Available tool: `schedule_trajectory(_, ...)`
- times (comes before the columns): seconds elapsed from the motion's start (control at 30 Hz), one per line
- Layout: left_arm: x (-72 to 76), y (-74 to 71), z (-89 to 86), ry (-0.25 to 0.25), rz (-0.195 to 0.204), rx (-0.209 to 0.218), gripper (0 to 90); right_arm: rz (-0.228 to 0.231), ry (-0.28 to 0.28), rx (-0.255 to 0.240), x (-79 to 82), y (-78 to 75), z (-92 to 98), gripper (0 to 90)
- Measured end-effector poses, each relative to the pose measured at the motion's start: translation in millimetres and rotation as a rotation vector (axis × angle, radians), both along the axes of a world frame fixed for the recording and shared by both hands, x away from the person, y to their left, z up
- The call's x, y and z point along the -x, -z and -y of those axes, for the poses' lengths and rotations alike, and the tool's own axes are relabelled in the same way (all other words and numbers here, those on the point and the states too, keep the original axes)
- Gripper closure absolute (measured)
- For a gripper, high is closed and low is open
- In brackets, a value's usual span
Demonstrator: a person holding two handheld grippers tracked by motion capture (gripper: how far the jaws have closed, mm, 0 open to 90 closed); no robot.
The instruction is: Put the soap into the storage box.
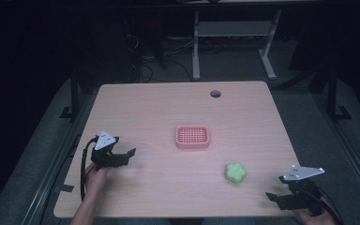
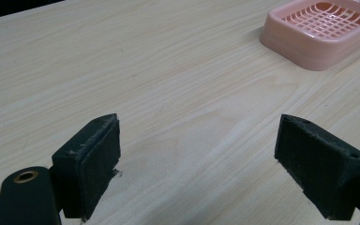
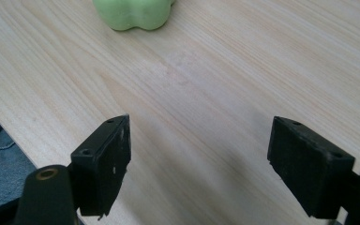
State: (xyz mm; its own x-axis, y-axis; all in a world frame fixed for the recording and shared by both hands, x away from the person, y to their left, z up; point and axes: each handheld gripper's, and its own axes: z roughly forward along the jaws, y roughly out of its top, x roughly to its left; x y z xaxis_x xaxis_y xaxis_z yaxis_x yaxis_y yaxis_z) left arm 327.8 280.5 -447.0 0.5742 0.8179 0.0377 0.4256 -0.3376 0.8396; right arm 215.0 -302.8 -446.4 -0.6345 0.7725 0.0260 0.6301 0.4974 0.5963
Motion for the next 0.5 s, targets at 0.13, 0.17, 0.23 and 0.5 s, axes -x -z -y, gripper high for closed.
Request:
schedule_trajectory(0.13,0.0,0.0,-0.1,-0.001,-0.001,0.001,14.3,0.003,-0.017,-0.002,-3.0,-0.1,-3.0,21.2)
schedule_trajectory(0.17,0.4,-0.4,-0.1,-0.001,-0.002,-0.006,14.3,0.001,-0.023,0.001,-3.5,-0.3,-3.9,21.2)
schedule_trajectory(0.23,0.7,-0.4,0.1,0.0,0.002,-0.009,14.3,-0.005,-0.026,0.006,-3.7,-1.1,-6.3,21.2)
schedule_trajectory(0.5,0.6,0.5,-0.2,0.0,0.003,-0.008,14.4,-0.009,-0.054,0.025,-9.1,-7.2,-14.9,21.6)
